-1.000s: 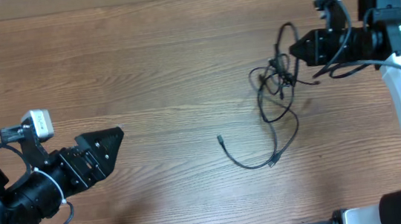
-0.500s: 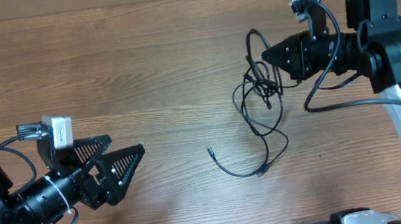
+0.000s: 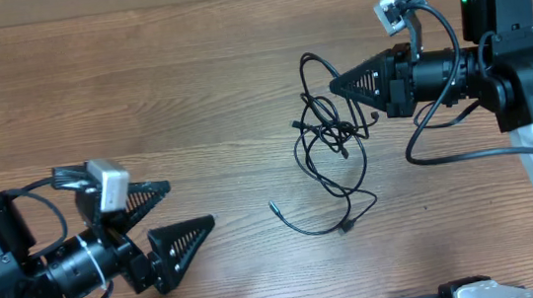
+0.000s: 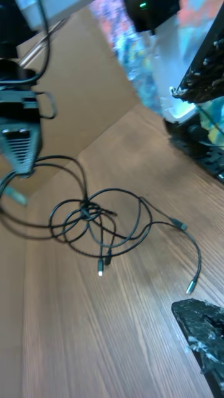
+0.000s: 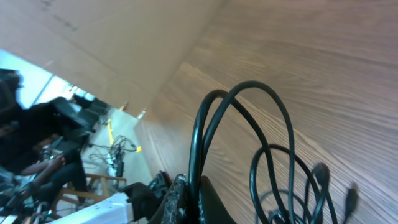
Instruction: Untangle cables
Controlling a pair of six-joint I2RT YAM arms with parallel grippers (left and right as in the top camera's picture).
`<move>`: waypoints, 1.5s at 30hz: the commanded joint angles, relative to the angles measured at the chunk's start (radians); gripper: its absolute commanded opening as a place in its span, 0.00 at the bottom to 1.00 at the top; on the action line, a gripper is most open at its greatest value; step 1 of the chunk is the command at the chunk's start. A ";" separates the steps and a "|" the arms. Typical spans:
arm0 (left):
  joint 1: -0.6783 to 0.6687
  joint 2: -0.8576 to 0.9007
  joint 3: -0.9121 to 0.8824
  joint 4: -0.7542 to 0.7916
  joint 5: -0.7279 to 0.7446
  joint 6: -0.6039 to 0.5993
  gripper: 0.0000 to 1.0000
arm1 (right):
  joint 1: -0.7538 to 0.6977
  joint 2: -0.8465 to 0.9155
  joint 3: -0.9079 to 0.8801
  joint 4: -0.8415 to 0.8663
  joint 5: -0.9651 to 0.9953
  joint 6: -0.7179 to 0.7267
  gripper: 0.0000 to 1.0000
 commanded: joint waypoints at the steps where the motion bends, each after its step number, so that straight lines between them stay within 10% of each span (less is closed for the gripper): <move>1: -0.038 -0.005 -0.042 0.024 0.037 0.058 1.00 | 0.041 -0.035 0.064 0.008 -0.071 0.005 0.04; 22: -0.061 0.003 -0.218 0.243 0.254 -0.009 1.00 | 0.275 -0.034 0.138 0.131 -0.003 0.179 0.04; 29: -0.061 0.014 -0.218 0.285 0.164 -0.389 1.00 | 0.290 -0.034 0.138 0.132 0.079 0.148 0.04; 40: -0.070 0.014 -0.218 0.344 0.077 -0.280 1.00 | 0.290 -0.034 0.138 0.103 0.127 0.081 0.04; 45: -0.130 0.014 -0.218 0.575 -0.037 -0.408 0.99 | 0.290 -0.034 0.138 -0.001 0.287 -0.016 0.04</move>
